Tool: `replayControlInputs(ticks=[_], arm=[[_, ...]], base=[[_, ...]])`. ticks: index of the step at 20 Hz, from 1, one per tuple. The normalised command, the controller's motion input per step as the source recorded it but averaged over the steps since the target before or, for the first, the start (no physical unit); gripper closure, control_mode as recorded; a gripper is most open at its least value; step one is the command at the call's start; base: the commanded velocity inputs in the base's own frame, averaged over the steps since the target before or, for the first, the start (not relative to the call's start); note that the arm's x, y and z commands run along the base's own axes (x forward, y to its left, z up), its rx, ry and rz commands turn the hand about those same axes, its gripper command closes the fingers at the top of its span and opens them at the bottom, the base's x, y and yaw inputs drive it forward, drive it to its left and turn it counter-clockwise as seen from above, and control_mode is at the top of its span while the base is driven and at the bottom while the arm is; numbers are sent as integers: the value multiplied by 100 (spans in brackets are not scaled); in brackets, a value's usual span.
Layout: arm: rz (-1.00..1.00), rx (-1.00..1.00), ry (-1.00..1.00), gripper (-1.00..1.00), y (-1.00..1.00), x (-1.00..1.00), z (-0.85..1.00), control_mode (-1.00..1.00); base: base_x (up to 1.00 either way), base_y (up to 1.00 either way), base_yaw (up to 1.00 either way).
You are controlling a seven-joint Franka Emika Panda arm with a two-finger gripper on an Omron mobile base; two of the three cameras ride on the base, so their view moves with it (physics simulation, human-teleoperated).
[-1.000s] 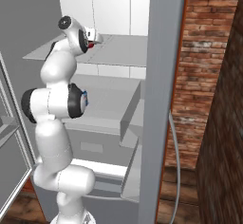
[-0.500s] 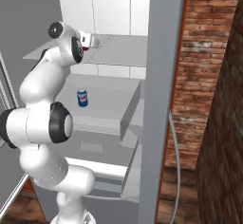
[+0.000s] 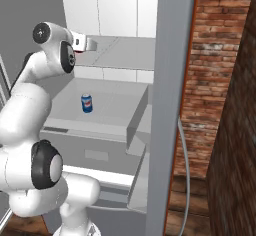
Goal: Pick tomato from the fridge and place it on the plate on the counter.
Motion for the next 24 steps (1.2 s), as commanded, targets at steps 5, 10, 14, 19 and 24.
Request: replayControlInputs(ticks=[5,10,14,19,24], arm=[[0,0,3,100,0,-100,20,-100],[0,0,12,100,-4,-100,-2,-100],[0,0,11,100,-13,-100,-1,-100],[1,-2,0,100,-19,-100,-24,-100],[1,-1,0,100,-51,-93,-32,-100]], base=[[0,0,0],[0,0,0],[0,0,0],[0,0,0],[0,0,0]])
